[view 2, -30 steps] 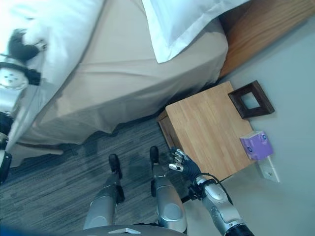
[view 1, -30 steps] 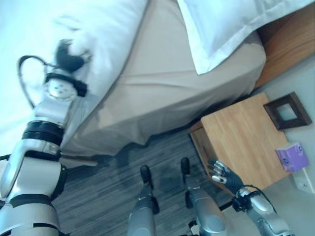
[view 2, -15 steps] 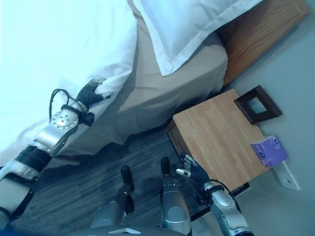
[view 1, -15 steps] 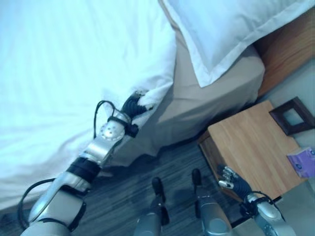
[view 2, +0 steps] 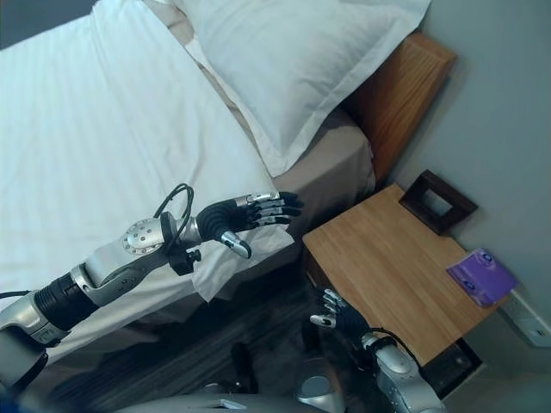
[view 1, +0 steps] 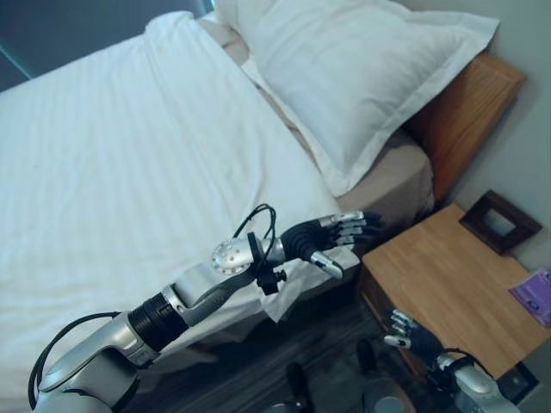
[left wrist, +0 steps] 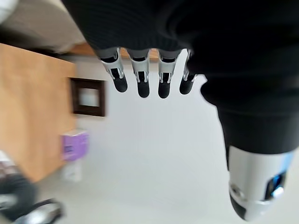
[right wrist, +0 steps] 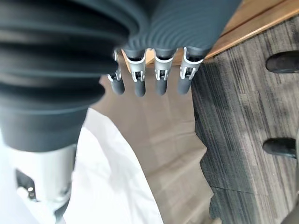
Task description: Making the bed.
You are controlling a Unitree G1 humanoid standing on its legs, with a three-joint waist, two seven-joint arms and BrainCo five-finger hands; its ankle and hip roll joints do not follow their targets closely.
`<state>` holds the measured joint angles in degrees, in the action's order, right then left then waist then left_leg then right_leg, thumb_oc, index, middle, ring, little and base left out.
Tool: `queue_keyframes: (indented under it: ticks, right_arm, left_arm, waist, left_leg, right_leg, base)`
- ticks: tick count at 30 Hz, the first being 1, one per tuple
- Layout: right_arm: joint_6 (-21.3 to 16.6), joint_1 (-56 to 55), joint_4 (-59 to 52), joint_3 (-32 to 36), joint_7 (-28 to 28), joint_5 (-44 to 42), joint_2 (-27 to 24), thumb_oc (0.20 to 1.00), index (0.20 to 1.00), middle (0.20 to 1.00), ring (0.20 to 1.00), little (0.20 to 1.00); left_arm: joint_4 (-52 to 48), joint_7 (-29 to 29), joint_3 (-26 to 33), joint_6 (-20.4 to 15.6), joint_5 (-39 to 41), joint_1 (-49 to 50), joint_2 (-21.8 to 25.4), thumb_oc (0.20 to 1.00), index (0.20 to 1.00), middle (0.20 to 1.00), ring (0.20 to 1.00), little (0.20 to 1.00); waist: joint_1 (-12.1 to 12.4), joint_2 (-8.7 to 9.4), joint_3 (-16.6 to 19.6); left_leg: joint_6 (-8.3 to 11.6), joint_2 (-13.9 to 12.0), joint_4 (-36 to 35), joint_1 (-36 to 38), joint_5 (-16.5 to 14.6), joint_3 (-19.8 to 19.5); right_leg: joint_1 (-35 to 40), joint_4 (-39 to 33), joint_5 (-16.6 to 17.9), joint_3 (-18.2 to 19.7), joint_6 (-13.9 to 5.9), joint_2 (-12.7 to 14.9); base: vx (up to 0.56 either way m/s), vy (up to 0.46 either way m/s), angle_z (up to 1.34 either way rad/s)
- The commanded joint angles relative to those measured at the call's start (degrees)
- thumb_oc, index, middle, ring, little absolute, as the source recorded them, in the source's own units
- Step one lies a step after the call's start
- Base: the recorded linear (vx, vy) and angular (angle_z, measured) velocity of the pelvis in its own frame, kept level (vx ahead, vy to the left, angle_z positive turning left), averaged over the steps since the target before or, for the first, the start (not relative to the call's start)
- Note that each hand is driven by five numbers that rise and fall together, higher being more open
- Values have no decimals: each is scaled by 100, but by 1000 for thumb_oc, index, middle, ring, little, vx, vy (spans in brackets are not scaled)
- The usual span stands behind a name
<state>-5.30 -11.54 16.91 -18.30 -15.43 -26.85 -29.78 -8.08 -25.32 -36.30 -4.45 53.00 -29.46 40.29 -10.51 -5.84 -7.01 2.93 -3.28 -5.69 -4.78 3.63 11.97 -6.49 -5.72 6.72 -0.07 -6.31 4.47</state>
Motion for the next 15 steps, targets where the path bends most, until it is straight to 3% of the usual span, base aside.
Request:
queue_keyframes:
  ticks: [1,2,3,4,7,8,9,10,11,12,15]
  right_arm:
    - [-227,99,-232,292,122,139,99,1000,1000,1000,1000,1000]
    - [-309,231,-314,647,333,139,216,501,501,501,501,501]
    - [-408,454,-342,913,554,26,348,200,200,200,200,200]
    - [-484,710,-412,1077,722,-29,397,200,200,200,200,200]
    - [-704,1694,-667,1207,1111,-131,345,200,200,200,200,200]
    - [-827,2505,-547,1045,1370,-305,310,200,200,200,200,200]
    - [-835,2523,-531,1036,1370,-308,308,200,200,200,200,200]
    - [-854,3241,-482,782,1513,-602,404,200,200,200,200,200]
    - [-862,3264,-463,772,1512,-607,405,200,200,200,200,200]
    - [-887,3854,-398,494,1621,-890,566,200,200,200,200,200]
    - [-868,4406,-200,257,1684,-985,803,200,200,200,200,200]
  left_arm:
    - [165,139,944,-414,866,257,-375,1000,1000,1000,1000,1000]
    - [211,571,2084,-753,772,1122,-1063,1000,1000,1000,1000,1000]
    - [245,799,2501,-910,741,1643,-1498,1000,1000,1000,1000,1000]
    - [179,1010,2861,-1048,682,1983,-1741,1000,1000,1000,1000,1000]
    - [272,1190,3229,-1164,476,2627,-2011,1000,1000,1000,1000,1000]
    - [447,1303,3287,-1182,635,2846,-2243,1000,1000,1000,1000,1000]
    - [446,1303,3294,-1182,635,2843,-2245,1000,1000,1000,1000,1000]
    - [573,1466,3253,-1186,680,3067,-2360,1000,1000,1000,1000,1000]
    - [571,1469,3263,-1185,678,3062,-2362,1000,1000,1000,1000,1000]
    - [600,1573,3188,-1154,695,3221,-2355,1000,1000,1000,1000,1000]
    - [584,1566,3172,-1041,743,3388,-2315,1000,1000,1000,1000,1000]
  waist:
    - [-23,174,120]
    - [62,207,203]
    - [123,233,236]
    - [186,254,261]
    - [415,317,322]
    - [621,383,344]
    - [615,381,338]
    - [834,428,319]
    - [822,427,308]
    - [1017,453,250]
    - [1189,459,175]
  left_leg:
    - [123,181,69,182,23,-118]
    - [112,180,69,250,-4,-155]
    - [98,179,69,330,-44,-151]
    - [85,177,69,362,-64,-156]
    - [58,169,69,424,-102,-171]
    - [50,174,69,387,-83,-217]
    - [50,174,69,388,-84,-217]
    - [50,177,69,342,-61,-283]
    - [50,178,69,346,-62,-286]
    - [50,177,69,286,-29,-355]
    - [56,176,69,241,3,-431]
  right_leg:
    - [266,72,-312,-32,-115,-130]
    - [337,72,-369,-56,-92,-132]
    - [418,72,-408,-61,-84,-133]
    - [456,72,-425,-60,-77,-132]
    - [524,72,-456,-84,-67,-136]
    - [510,72,-457,-112,-48,-146]
    - [511,72,-458,-112,-49,-145]
    - [498,72,-463,-172,-25,-149]
    - [504,72,-465,-176,-25,-149]
    - [485,72,-470,-250,-6,-153]
    - [484,72,-475,-331,9,-153]
  base:
    - [50,-18,0]
    - [71,-19,1]
    - [100,-17,2]
    - [77,-9,4]
    - [53,-9,0]
    - [13,-26,7]
    - [-24,-38,7]
    - [-21,-18,19]
    - [-60,-44,22]
    - [-38,-26,26]
    - [-36,-29,29]
